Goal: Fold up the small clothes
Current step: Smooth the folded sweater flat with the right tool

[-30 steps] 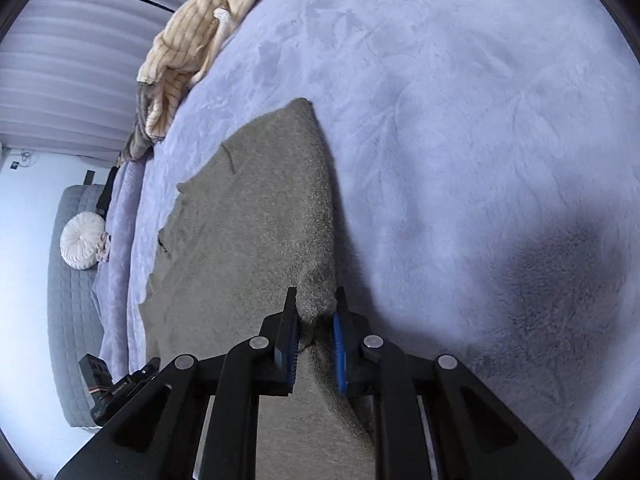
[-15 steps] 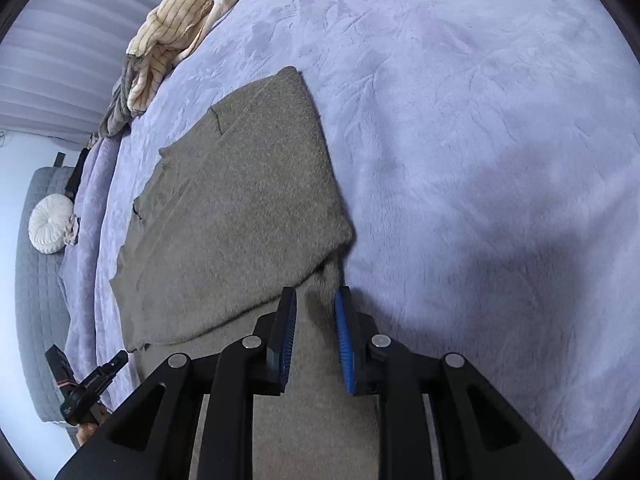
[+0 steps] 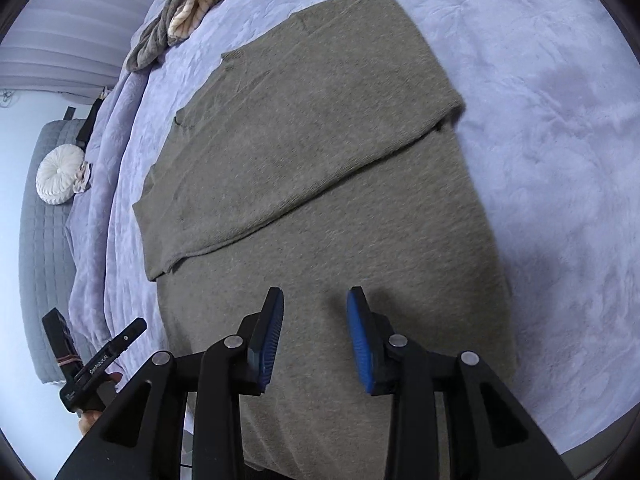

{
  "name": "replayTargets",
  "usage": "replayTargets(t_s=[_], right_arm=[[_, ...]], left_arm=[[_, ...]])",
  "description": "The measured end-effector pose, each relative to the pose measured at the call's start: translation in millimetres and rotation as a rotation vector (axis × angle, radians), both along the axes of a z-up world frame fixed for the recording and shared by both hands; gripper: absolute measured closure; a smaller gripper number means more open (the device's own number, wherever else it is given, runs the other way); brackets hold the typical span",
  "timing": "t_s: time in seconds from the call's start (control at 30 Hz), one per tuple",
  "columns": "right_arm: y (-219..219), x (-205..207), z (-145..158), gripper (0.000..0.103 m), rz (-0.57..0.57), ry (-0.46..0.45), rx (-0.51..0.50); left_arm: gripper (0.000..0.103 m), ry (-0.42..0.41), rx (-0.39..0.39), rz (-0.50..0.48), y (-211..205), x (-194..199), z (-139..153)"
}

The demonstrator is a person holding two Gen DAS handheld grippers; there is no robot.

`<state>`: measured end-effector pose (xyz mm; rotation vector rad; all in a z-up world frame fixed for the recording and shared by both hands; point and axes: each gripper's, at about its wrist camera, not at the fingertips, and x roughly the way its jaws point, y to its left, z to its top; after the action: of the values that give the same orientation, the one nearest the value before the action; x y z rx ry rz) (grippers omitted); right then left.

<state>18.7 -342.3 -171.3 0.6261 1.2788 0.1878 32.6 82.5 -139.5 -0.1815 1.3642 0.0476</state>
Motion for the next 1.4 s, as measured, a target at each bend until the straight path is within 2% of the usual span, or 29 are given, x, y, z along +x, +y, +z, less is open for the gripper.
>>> replayTargets(t_s=[0.1, 0.23, 0.43, 0.5, 0.63, 0.8, 0.83, 0.87, 0.9, 0.93, 1.07, 1.2, 1.27, 1.33, 1.4], right_arm=[[20.5, -0.2, 4.7, 0.063, 0.052, 0.008, -0.021], [62.4, 14.2, 21.7, 0.061, 0.206, -0.052, -0.094], [164.5, 82.4, 42.6, 0.061, 0.564, -0.215, -0.212], [203.4, 106.3, 39.5, 0.061, 0.691, -0.254, -0.264], [259.6, 137.6, 24.3, 0.061, 0.859, -0.310, -0.349], [295.8, 151.6, -2.5, 0.061, 1.014, -0.306, -0.464], [297.2, 152.9, -5.6, 0.061, 1.028, -0.296, -0.465], [298.2, 152.9, -6.3, 0.071, 1.040, -0.288, -0.467], [298.5, 151.8, -4.8, 0.088, 1.045, -0.293, -0.474], [298.3, 150.6, -2.5, 0.098, 1.045, -0.296, -0.482], [292.9, 153.1, 12.1, 0.098, 0.970, -0.347, -0.466], [292.6, 164.8, 0.3, 0.098, 0.899, -0.325, -0.463], [289.3, 166.1, -5.2, 0.095, 0.865, -0.293, -0.425], [283.2, 163.9, 0.4, 0.094, 0.826, -0.289, -0.389], [268.1, 158.4, 10.5, 0.088, 0.784, -0.286, -0.345]], left_arm=[[0.016, 0.008, 0.031, -0.014, -2.1, -6.9, 4.3], [0.016, 0.012, 0.007, 0.007, 2.3, -11.4, 6.2], [0.015, -0.004, 0.014, 0.036, 10.7, -13.1, 2.3], [0.016, -0.004, 0.018, 0.044, 11.8, -11.3, -3.6], [0.015, -0.012, 0.014, 0.051, 10.9, -11.7, -17.6], [0.016, -0.017, -0.008, 0.060, 10.5, -17.4, -35.4], [0.016, -0.014, -0.014, 0.063, 10.6, -18.5, -37.6], [0.016, -0.012, -0.020, 0.067, 11.2, -19.3, -39.3], [0.015, -0.014, -0.024, 0.074, 12.3, -20.1, -40.4], [0.015, -0.013, -0.028, 0.082, 13.6, -20.7, -40.8], [0.015, -0.020, -0.029, 0.095, 17.9, -19.6, -40.0], [0.015, -0.011, -0.011, 0.082, 15.8, -13.1, -43.2], [0.015, -0.005, -0.001, 0.072, 12.8, -11.5, -43.9], [0.015, -0.003, 0.004, 0.063, 9.2, -10.4, -43.6], [0.015, 0.002, 0.009, 0.055, 4.5, -9.7, -42.9]])
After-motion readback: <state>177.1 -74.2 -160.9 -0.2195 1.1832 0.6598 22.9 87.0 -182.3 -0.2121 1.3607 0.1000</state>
